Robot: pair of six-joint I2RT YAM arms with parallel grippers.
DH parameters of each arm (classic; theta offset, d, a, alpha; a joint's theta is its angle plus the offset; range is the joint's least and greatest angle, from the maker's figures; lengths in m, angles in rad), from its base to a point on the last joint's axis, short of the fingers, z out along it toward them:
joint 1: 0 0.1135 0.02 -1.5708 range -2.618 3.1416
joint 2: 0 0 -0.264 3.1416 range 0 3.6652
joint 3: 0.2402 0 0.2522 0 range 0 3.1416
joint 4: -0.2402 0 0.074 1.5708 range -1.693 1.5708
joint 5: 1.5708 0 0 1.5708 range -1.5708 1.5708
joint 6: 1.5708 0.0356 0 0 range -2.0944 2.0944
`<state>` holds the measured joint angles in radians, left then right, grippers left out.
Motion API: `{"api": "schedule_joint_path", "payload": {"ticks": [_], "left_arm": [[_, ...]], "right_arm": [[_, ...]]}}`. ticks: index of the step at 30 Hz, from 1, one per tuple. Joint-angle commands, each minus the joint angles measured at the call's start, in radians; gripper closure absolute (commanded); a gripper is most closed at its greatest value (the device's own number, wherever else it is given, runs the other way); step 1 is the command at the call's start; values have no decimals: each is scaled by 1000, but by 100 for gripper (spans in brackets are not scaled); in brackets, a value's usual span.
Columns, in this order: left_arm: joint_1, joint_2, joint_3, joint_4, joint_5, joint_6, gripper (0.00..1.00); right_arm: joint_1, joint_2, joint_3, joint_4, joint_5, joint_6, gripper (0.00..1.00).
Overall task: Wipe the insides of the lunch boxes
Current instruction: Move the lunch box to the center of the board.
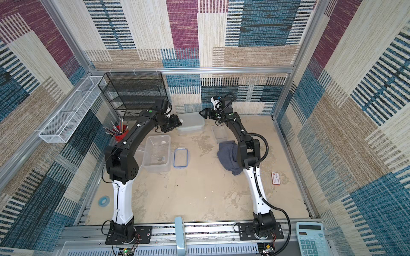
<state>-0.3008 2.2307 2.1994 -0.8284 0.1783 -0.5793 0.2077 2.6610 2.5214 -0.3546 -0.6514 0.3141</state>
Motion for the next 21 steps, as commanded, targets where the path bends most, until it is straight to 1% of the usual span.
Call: {"api": "schedule_joint_path", "payload": {"ticks": [1, 7, 9, 15, 21], "left_arm": [[-6, 69, 88, -21, -92, 30, 34], [-22, 225, 274, -21, -230, 40, 33], [-27, 264, 314, -17, -278, 40, 33], [-28, 311, 326, 75, -367, 24, 31], [-27, 360, 327, 185, -371, 13, 29]], "right_arm": [[-3, 19, 14, 98, -33, 35, 1], [-4, 50, 18, 141, -29, 61, 1], [-4, 61, 22, 164, -42, 78, 1], [-4, 96, 47, 189, -54, 104, 1], [-4, 118, 49, 218, -58, 139, 1]]}}
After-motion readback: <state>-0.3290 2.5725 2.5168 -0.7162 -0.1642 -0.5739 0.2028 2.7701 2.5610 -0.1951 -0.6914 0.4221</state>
